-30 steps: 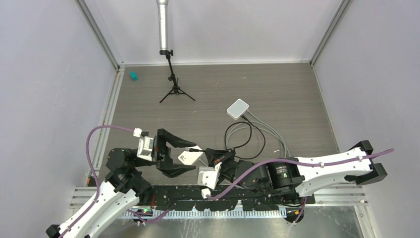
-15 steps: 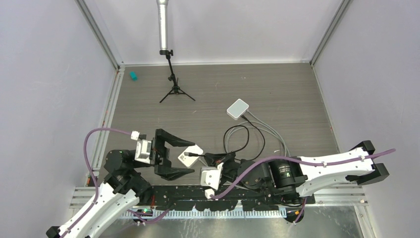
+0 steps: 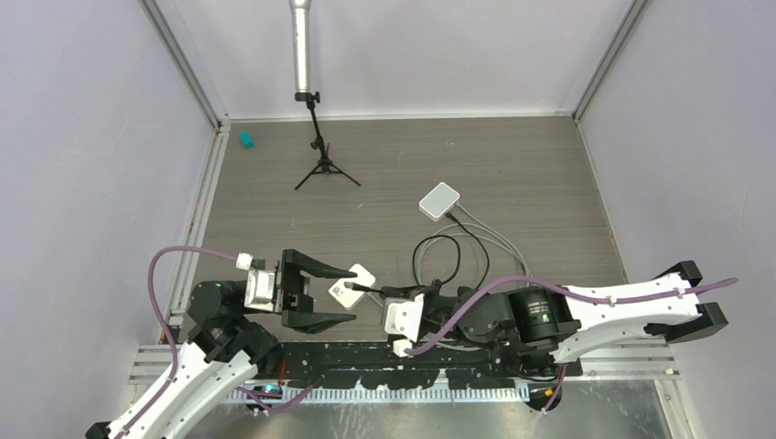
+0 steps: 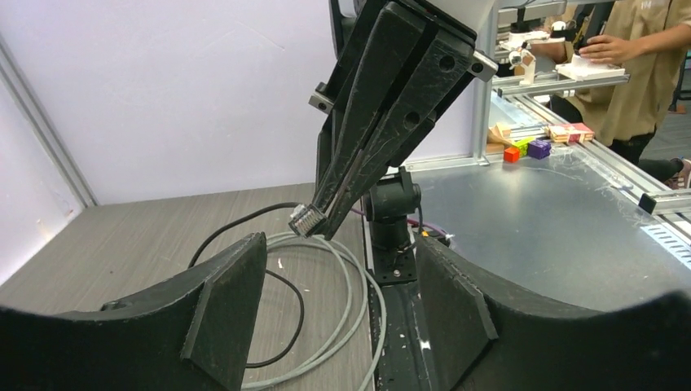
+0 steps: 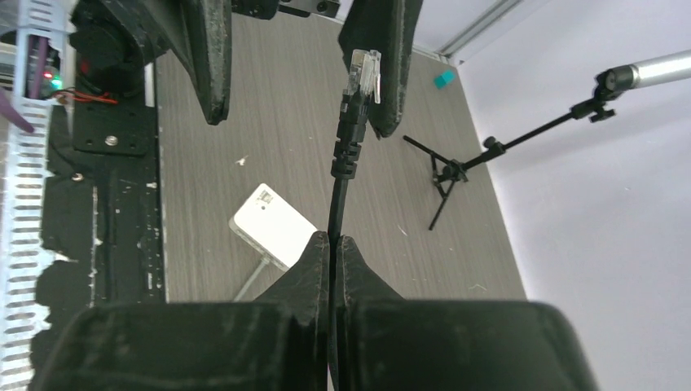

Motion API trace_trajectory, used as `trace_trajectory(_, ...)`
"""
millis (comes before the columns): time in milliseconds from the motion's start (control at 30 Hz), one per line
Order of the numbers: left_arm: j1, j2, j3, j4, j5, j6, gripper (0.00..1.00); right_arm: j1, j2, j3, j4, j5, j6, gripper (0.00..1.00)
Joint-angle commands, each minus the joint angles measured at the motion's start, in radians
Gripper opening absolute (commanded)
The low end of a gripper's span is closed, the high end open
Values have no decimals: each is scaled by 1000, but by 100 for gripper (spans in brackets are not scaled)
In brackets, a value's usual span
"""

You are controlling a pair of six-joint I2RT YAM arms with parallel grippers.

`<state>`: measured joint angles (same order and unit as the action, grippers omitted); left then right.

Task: Insert the plug into the switch port
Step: Pick up the connector from the center of the board.

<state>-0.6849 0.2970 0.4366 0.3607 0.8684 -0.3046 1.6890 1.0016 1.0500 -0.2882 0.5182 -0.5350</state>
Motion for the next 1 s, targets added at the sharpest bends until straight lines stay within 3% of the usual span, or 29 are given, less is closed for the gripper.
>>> trace_trajectory(0, 4, 4, 44, -1, 35, 35, 70, -49, -12, 15, 7, -135, 85, 1)
trace_trajectory(133, 4, -27, 40, -24, 136, 174, 74, -186, -48, -2, 1, -388, 206, 0)
trace_trajectory(267, 4, -67, 87, -188, 147, 324, 76, -283, -67, -13, 1, -580, 260, 1)
trace_trajectory(433, 4, -74, 116, -274, 148, 373, 76, -348, -46, -11, 1, -764, 300, 1)
trace_trajectory(600, 4, -82, 116, -280, 144, 377, 73, -388, -26, -11, 1, -858, 330, 1)
trace_trajectory(733, 4, -85, 118, -294, 135, 386, 62, -413, -19, -9, 1, -913, 350, 0)
trace_trajectory(967, 4, -79, 122, -295, 136, 391, 52, -459, 31, 9, 0, -997, 385, 0)
